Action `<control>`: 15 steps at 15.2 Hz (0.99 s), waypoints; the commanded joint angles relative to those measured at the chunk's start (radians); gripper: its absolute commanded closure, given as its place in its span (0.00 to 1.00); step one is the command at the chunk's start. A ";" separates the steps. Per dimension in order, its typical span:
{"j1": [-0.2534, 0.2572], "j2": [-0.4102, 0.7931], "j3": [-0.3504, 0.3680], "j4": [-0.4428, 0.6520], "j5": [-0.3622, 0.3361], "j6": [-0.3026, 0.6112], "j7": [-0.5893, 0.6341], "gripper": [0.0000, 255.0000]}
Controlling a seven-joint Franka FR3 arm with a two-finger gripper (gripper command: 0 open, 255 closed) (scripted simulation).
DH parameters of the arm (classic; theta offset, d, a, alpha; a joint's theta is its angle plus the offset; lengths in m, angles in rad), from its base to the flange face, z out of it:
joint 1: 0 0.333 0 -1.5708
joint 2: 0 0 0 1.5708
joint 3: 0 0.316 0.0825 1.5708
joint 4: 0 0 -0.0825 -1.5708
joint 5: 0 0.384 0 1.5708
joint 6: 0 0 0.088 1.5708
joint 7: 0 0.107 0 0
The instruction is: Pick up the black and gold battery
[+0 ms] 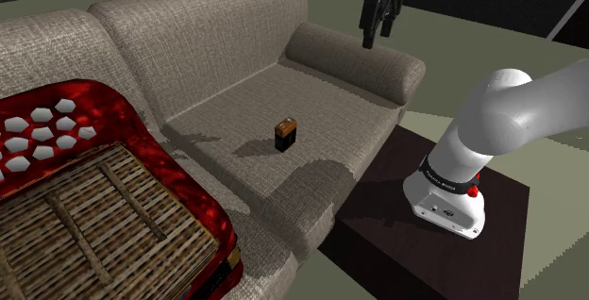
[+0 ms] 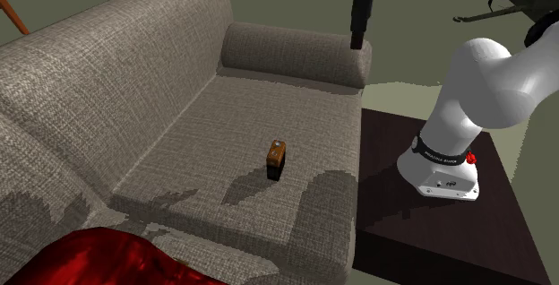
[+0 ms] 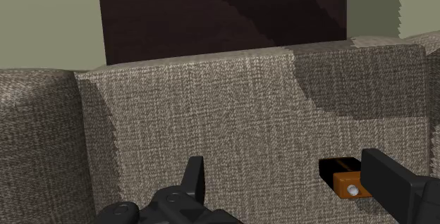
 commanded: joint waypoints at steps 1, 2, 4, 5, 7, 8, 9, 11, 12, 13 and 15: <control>0.000 0.000 0.000 0.000 0.000 0.000 0.000 0.00; 0.004 0.016 0.016 -0.014 0.011 0.029 0.018 0.00; 0.012 0.053 0.049 -0.037 0.033 0.087 0.052 0.00; 0.016 0.074 0.065 -0.047 0.043 0.117 0.069 0.00; 0.023 0.120 0.098 -0.062 0.062 0.177 0.103 0.00; 0.026 0.146 0.114 -0.067 0.071 0.208 0.120 0.00; 0.029 0.173 0.130 -0.071 0.079 0.238 0.137 0.00; 0.034 0.232 0.163 -0.074 0.092 0.299 0.172 0.00; 0.035 0.263 0.179 -0.074 0.097 0.330 0.189 0.00; 0.037 0.296 0.195 -0.072 0.101 0.360 0.207 0.00; 0.039 0.365 0.226 -0.064 0.105 0.419 0.243 0.00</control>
